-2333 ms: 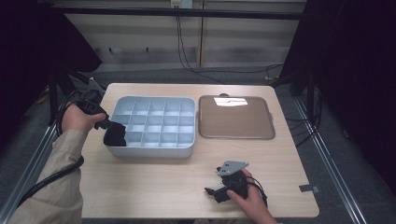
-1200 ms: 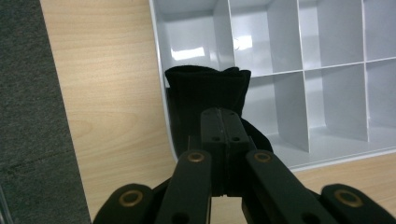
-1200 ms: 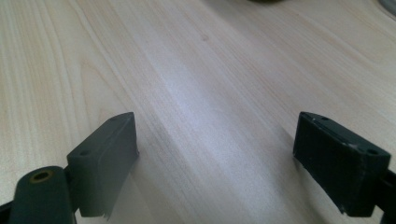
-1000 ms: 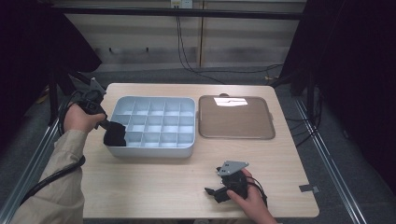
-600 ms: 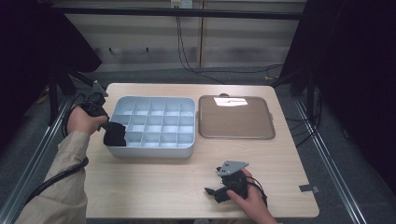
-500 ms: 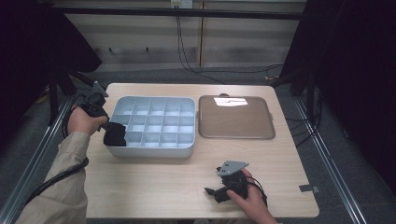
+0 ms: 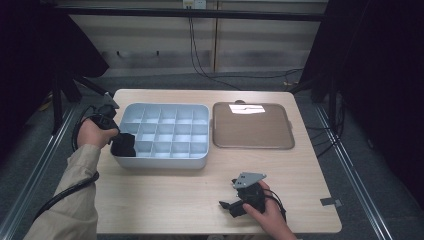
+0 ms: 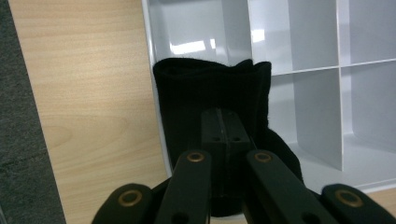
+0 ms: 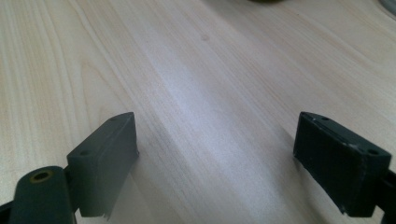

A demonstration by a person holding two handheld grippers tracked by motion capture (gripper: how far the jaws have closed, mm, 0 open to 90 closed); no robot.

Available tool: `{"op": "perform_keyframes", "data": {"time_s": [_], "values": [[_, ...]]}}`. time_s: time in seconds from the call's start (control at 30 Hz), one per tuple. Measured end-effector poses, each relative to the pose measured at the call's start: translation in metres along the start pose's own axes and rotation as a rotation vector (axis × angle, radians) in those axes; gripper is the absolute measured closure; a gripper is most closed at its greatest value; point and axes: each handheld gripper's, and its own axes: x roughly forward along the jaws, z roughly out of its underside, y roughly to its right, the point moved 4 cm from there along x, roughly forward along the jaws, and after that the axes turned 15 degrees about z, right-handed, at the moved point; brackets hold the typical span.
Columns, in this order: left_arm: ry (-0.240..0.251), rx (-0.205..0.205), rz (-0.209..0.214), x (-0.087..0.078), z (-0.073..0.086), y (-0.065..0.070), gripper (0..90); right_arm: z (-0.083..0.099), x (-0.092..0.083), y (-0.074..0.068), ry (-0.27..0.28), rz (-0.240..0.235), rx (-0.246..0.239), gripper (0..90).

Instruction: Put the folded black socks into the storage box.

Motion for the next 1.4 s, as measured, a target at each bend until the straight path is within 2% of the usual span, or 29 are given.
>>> {"op": "perform_keyframes", "data": {"time_s": [0.4, 0.67, 1.0, 1.13, 1.2, 1.4], "values": [[-0.012, -0.005, 0.010, 0.011, 0.004, -0.005, 90.0, 0.000, 0.000, 0.000, 0.000, 0.000, 0.000, 13.1], [-0.031, 0.004, -0.002, 0.017, 0.006, -0.005, 90.0, 0.000, 0.000, 0.000, 0.000, 0.000, 0.000, 13.1], [-0.048, -0.006, 0.011, 0.029, 0.013, -0.008, 90.0, 0.000, 0.000, 0.000, -0.001, 0.000, 0.002, 13.1], [-0.044, 0.003, -0.001, 0.032, 0.014, -0.008, 90.0, 0.000, 0.000, 0.000, -0.001, 0.000, 0.002, 13.1], [-0.048, -0.002, 0.011, 0.032, 0.014, -0.008, 90.0, 0.000, 0.000, 0.000, -0.001, 0.001, 0.002, 13.1], [-0.068, 0.006, -0.006, 0.040, 0.017, -0.009, 90.0, 0.000, 0.000, 0.000, 0.000, 0.000, 0.001, 13.1]]}}
